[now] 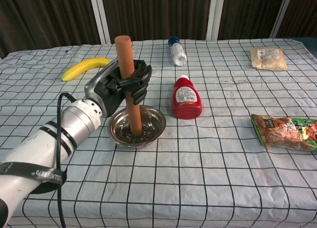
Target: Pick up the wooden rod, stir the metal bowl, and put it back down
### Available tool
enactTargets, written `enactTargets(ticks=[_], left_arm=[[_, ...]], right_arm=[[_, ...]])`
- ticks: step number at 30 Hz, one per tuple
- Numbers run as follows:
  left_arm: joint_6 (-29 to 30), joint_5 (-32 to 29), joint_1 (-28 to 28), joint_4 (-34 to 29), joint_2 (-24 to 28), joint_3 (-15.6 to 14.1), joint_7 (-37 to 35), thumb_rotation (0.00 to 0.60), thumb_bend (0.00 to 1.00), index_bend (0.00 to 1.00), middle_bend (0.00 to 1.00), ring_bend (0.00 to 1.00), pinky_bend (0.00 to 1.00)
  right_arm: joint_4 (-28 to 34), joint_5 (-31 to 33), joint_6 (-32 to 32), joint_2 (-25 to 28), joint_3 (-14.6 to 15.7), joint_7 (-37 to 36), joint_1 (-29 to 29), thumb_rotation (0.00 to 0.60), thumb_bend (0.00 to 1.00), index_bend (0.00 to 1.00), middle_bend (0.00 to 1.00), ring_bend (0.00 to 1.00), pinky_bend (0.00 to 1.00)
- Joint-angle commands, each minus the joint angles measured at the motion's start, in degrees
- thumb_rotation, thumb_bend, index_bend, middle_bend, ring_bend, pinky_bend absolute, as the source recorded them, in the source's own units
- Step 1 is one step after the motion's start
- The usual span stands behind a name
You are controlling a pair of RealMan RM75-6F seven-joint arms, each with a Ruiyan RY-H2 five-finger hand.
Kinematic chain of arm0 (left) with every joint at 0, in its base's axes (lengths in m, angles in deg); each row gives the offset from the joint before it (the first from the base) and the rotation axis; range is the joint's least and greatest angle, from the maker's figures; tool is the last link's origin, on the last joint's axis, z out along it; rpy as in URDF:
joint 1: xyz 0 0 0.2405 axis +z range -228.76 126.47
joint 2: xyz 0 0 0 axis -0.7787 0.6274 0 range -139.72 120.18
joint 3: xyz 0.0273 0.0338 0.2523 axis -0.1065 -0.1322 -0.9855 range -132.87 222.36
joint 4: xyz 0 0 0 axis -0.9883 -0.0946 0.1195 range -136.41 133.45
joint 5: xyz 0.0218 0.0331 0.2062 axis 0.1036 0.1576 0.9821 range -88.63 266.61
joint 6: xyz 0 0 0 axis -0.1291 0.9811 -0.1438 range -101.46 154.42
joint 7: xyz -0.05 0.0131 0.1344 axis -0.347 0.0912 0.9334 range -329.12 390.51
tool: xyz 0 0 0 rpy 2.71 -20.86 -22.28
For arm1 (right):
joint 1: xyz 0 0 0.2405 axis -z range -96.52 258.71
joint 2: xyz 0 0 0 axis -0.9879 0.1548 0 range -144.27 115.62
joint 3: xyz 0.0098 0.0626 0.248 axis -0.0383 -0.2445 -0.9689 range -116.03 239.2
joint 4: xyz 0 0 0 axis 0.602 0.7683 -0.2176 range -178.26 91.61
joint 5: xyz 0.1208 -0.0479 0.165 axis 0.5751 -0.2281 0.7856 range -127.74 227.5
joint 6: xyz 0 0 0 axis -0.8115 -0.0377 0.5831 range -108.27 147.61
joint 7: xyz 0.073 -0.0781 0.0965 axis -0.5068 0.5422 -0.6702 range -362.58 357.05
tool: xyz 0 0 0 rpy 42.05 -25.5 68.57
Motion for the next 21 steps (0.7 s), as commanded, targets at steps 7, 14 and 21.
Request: enactTargets(ticks=[7, 14, 21], left_arm=[[7.8, 2.0, 0.8, -8.7, 6.7, 4.7, 4.3, 0.600, 0.95, 0.96, 1.00, 0.90, 1.00], [11.2, 1.7, 5.6, -2.1, 12.2, 1.1, 19.6, 0.600, 0.93, 0.95, 1.00, 0.90, 1.00], [7.0, -3.3, 8.2, 13.0, 8.5, -1.9, 30.1, 0.600, 0.92, 0.94, 1.00, 0.89, 1.00]], right_arm=[[0.5, -0.7, -1.8, -0.1, 0.4, 1.7, -0.8, 0.600, 0.32, 0.00, 0.00, 0.00, 0.00], [1.3, -0.7, -2.0, -0.4, 0.4, 3.2, -0.8, 0.600, 0.31, 0.00, 0.00, 0.00, 0.00], [2.0, -1.7, -2.9, -0.7, 0.8, 5.3, -1.2, 0.600, 0.32, 0.00, 0.00, 0.00, 0.00]])
